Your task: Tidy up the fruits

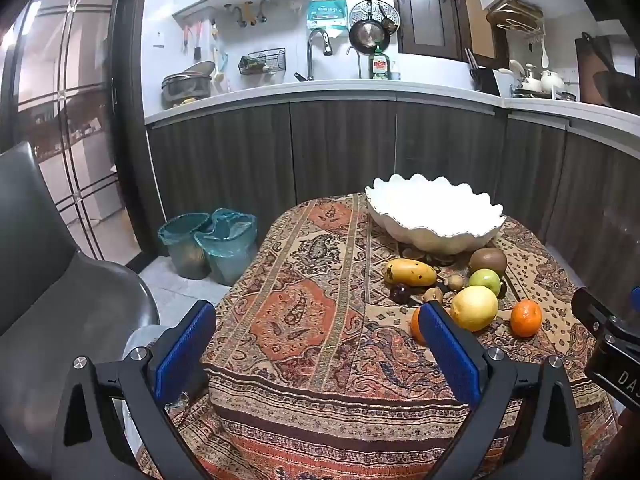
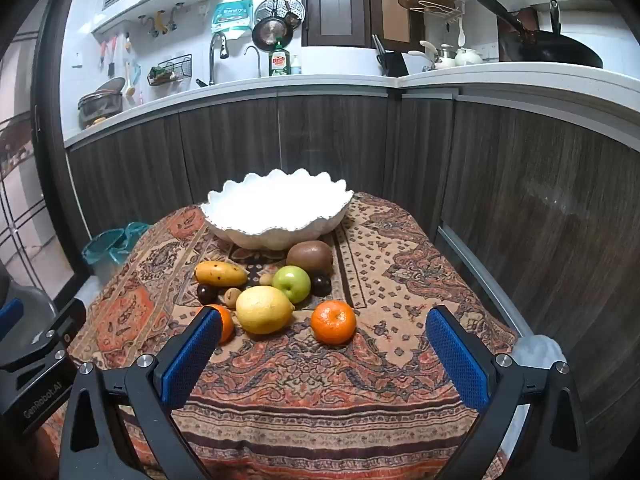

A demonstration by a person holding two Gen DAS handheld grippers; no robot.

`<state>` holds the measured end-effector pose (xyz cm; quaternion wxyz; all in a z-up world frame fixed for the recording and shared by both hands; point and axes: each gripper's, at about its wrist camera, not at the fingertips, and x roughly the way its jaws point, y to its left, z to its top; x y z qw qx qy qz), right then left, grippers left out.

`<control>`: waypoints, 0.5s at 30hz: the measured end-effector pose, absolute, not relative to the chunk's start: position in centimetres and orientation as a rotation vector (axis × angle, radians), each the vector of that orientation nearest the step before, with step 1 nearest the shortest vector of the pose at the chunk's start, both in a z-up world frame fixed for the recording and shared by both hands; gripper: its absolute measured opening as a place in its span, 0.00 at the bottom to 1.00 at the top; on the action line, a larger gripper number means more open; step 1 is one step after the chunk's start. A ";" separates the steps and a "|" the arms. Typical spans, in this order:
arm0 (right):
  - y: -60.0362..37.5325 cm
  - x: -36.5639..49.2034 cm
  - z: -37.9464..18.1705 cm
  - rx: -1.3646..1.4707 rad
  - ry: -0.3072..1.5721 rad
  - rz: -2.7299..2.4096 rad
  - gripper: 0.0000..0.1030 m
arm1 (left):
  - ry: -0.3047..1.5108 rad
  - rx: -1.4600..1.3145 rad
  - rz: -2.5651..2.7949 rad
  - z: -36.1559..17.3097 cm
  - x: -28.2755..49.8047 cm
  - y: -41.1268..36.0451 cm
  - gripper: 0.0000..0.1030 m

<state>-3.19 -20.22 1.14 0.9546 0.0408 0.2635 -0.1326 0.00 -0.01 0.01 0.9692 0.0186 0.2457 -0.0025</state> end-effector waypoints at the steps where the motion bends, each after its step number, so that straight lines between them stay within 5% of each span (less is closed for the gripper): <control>1: -20.2 -3.2 1.1 0.086 0.534 -0.269 1.00 | 0.494 0.038 -0.004 0.0 0.0 0.0 1.00; 15: -20.2 -3.2 1.2 0.081 0.531 -0.272 1.00 | 0.484 0.042 0.003 0.2 0.0 0.1 1.00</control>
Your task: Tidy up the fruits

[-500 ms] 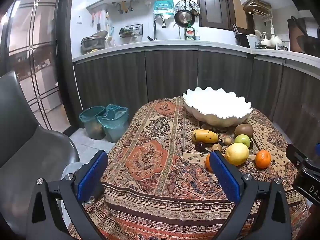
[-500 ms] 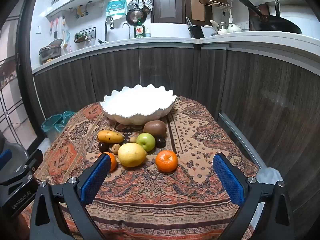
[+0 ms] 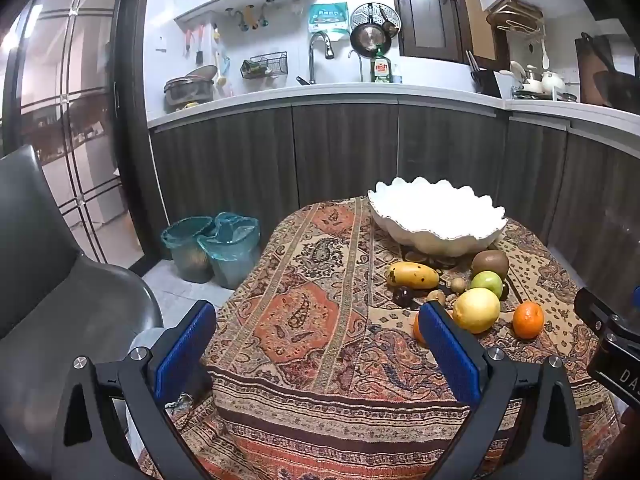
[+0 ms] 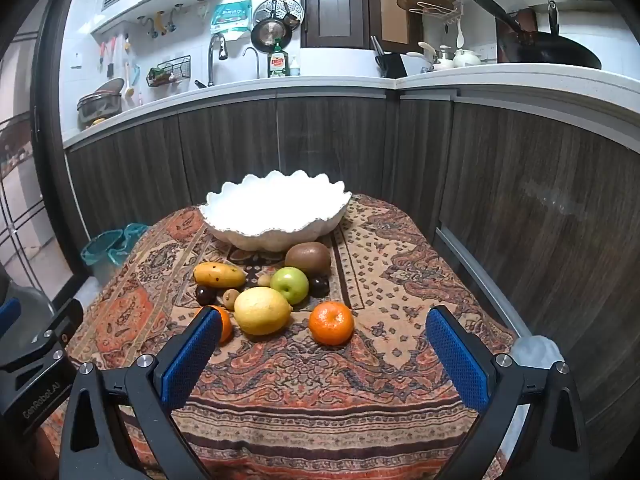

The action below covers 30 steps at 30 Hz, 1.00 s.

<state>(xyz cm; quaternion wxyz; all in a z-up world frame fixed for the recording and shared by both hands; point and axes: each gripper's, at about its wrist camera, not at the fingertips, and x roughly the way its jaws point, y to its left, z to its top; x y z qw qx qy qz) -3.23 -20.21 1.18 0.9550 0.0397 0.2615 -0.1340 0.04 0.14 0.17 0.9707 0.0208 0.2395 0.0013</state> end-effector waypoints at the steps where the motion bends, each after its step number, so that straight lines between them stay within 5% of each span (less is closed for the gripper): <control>1: -20.3 -3.2 1.1 0.082 0.532 -0.271 1.00 | 0.484 0.042 0.002 0.2 0.0 0.1 1.00; 30: -20.4 -3.1 1.4 0.077 0.527 -0.275 1.00 | 0.477 0.051 0.005 0.3 0.0 -0.1 1.00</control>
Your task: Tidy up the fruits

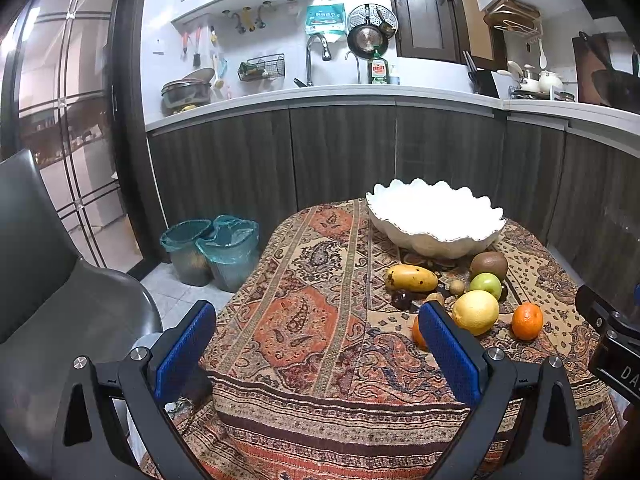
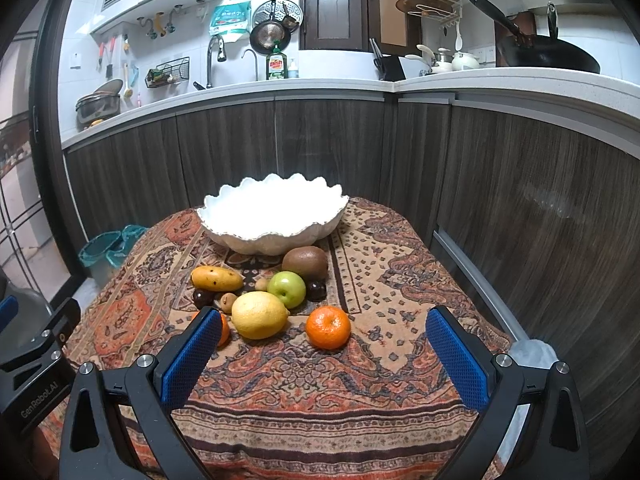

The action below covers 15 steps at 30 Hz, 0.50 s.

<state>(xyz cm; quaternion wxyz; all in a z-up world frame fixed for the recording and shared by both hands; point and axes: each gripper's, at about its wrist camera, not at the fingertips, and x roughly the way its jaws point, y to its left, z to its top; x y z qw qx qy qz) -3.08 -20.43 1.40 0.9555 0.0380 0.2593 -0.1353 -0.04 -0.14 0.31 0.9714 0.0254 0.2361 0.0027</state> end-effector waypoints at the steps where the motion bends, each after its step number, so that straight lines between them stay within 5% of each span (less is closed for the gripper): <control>1: -20.4 -3.1 1.4 0.078 0.527 -0.274 1.00 | 0.476 0.051 0.006 0.3 -0.1 -0.1 1.00; 15: -20.5 -3.2 1.5 0.077 0.526 -0.274 1.00 | 0.477 0.051 0.006 0.3 0.0 -0.1 1.00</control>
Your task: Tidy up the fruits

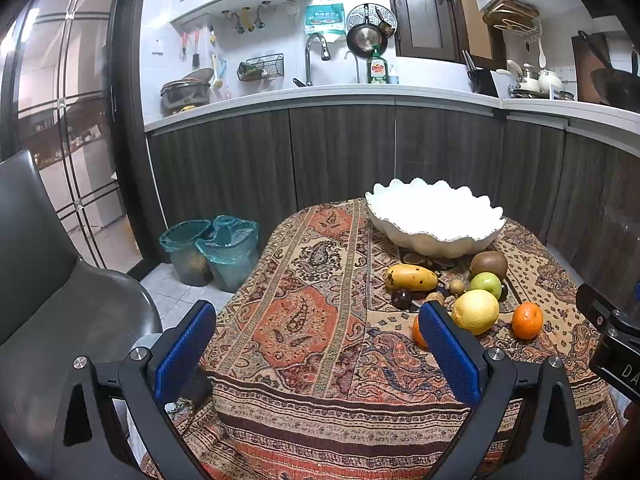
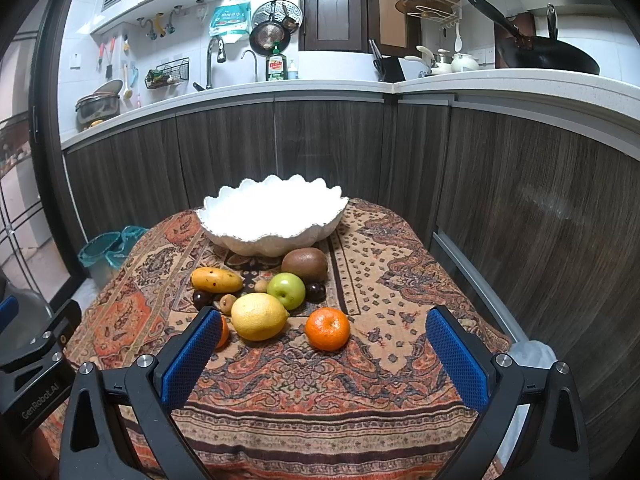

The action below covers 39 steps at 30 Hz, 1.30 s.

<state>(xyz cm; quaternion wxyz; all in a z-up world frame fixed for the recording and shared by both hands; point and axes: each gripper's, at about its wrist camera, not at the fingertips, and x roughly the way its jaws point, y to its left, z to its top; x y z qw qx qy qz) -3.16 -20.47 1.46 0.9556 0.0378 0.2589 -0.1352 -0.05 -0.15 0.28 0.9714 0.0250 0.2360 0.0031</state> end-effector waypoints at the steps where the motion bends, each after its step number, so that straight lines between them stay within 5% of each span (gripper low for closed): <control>1: -20.5 -3.1 1.5 0.077 0.526 -0.274 1.00 | 0.476 0.051 0.006 0.3 0.0 -0.2 1.00; 39: -20.9 -2.7 1.9 0.064 0.505 -0.292 1.00 | 0.489 0.060 -0.010 -0.9 0.7 -1.2 1.00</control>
